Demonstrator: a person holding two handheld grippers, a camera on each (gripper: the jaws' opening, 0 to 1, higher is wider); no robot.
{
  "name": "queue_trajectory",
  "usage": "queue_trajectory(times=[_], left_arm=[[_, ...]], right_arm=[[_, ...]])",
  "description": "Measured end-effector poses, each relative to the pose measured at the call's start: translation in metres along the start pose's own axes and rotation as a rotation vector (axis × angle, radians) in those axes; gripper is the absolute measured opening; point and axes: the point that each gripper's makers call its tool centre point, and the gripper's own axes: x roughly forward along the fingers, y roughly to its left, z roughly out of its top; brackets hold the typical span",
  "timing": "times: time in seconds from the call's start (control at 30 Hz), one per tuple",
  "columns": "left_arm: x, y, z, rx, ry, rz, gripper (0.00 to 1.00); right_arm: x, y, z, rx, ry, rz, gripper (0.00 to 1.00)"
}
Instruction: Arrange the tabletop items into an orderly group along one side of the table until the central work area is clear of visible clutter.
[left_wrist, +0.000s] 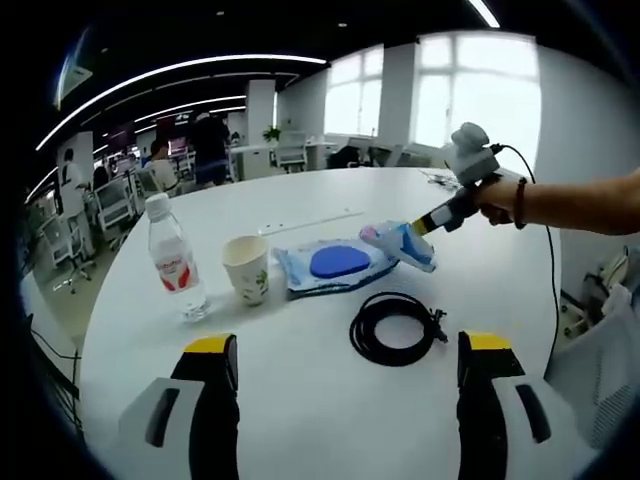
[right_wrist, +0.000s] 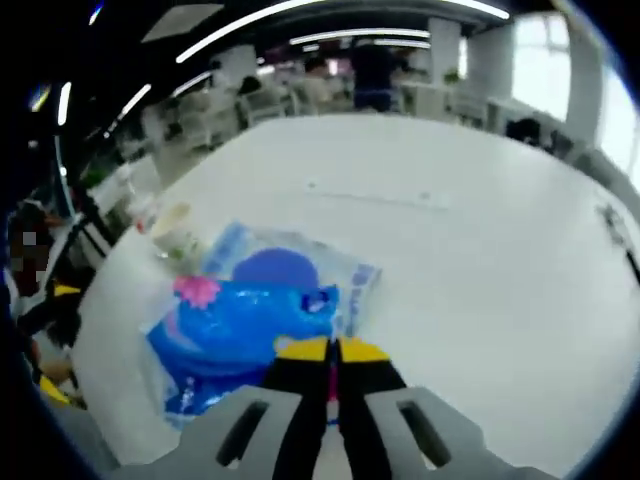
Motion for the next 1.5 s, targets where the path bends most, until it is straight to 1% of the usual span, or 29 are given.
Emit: queue_trajectory(times=[0.1,0.17,0.37,0.5,0.67,0.83,1.07,1.33,1.5], left_arm=[[0.001,0.0,0.0,-0.004,0.0,-0.002,0.89],[0.001,0.0,0.0,-0.006,0.001,-0.003,0.89],[0.002,-0.001,-0.001,-0.005,0.004,-0.007,0.88],[0.003,-0.003,-0.003,-0.016,0.011,-0.018,0.87],[0.004,-0.002,-0.005,-0.027,0.016,-0.019,0.86],[0.005,-0.001,-0.006,-0.022,0.02,-0.018,0.86],[0.008,0.001,-0.01,-0.023,0.032,-0.017,0.85],[0.016,0.001,-0.012,-0.023,0.038,-0.027,0.84],[0.021,0.0,-0.014,-0.024,0.048,-0.039,0.83]], right_arm=[[-0.003,-0.013,-0.002,0.027,0.0,-0.032,0.0],[-0.004,-0.019,-0.002,0.029,0.0,-0.048,0.0],[-0.013,-0.039,-0.002,0.062,-0.014,-0.128,0.0],[-0.016,-0.049,-0.002,0.093,-0.023,-0.156,0.0],[-0.018,-0.062,-0.004,0.095,-0.02,-0.193,0.0],[-0.02,-0.082,-0.006,0.132,-0.021,-0.256,0.0],[-0.019,-0.108,-0.007,0.146,-0.02,-0.338,0.0],[-0.013,-0.13,-0.004,0.161,-0.031,-0.415,0.0],[-0.008,-0.142,-0.002,0.167,-0.026,-0.461,0.0]])
